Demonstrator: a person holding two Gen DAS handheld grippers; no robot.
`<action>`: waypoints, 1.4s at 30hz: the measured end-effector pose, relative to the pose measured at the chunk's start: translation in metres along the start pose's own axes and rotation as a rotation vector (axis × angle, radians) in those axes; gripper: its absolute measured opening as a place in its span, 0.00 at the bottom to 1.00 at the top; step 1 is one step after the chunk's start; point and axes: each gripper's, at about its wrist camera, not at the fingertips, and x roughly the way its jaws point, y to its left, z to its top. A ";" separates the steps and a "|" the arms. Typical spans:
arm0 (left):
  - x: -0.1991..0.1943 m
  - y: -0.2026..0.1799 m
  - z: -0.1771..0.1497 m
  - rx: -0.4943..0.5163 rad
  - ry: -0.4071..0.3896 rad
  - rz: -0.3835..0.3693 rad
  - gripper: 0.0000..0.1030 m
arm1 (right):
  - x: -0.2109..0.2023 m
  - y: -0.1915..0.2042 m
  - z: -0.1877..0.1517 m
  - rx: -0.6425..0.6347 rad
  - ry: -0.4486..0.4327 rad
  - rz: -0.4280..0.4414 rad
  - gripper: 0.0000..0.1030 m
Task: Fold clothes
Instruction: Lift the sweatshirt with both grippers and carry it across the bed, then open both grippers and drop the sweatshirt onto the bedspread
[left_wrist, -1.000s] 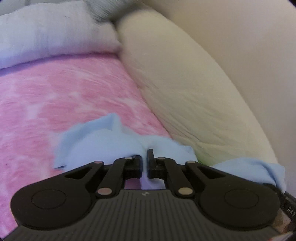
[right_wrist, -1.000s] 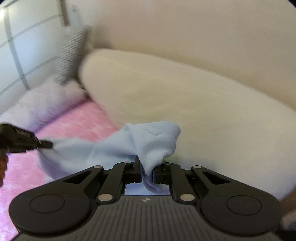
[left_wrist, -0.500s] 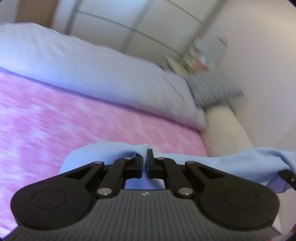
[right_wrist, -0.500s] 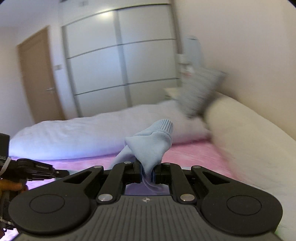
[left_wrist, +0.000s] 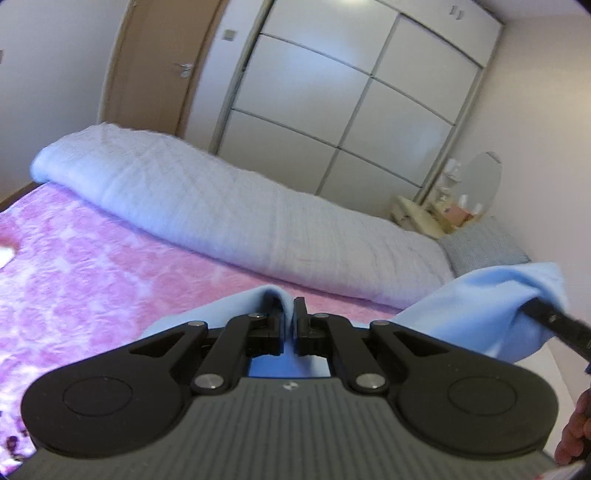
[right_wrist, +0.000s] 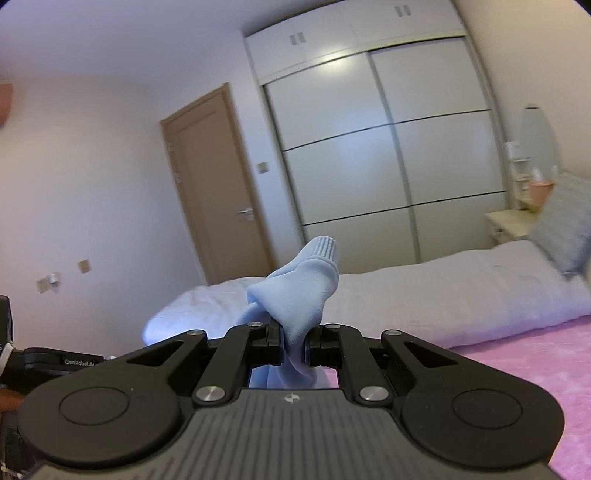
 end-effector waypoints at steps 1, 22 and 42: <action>0.002 0.012 -0.002 -0.026 0.016 0.022 0.08 | 0.009 0.012 0.001 -0.005 0.017 0.007 0.10; -0.009 0.061 -0.188 -0.030 0.481 0.358 0.43 | 0.050 0.083 -0.192 -0.092 0.817 -0.033 0.64; -0.101 -0.025 -0.261 0.139 0.448 0.405 0.55 | -0.078 0.082 -0.249 -0.125 0.839 -0.025 0.75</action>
